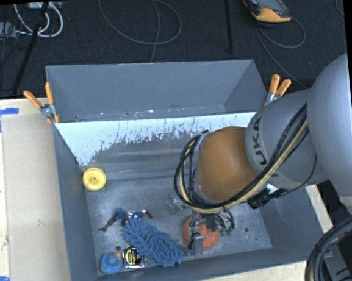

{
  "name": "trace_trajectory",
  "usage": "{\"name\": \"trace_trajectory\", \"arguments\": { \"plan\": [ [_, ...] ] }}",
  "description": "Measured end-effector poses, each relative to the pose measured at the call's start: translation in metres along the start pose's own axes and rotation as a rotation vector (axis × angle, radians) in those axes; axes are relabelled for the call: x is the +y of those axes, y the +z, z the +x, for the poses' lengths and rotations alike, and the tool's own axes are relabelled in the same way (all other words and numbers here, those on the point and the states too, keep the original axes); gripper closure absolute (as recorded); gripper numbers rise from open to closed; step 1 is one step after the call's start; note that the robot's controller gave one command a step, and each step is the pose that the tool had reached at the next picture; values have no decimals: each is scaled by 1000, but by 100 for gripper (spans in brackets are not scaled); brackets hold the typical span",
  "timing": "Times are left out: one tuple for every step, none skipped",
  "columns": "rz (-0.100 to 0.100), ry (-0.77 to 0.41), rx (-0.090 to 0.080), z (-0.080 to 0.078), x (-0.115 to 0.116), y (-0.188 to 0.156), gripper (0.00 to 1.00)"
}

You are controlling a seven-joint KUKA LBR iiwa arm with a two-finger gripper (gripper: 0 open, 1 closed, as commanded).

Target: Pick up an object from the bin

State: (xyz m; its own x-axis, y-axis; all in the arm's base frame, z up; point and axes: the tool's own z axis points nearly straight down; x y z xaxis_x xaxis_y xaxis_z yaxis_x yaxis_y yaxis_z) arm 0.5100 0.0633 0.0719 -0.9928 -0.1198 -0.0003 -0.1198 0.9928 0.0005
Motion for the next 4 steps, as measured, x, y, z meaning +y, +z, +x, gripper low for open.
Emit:
{"name": "trace_trajectory", "arguments": {
  "plan": [
    [0,3,2,6,-65,3,100],
    [0,4,2,6,-66,3,0],
    [0,5,2,6,-66,3,0],
    [-3,13,1,15,-103,-11,0]
  ]
}}
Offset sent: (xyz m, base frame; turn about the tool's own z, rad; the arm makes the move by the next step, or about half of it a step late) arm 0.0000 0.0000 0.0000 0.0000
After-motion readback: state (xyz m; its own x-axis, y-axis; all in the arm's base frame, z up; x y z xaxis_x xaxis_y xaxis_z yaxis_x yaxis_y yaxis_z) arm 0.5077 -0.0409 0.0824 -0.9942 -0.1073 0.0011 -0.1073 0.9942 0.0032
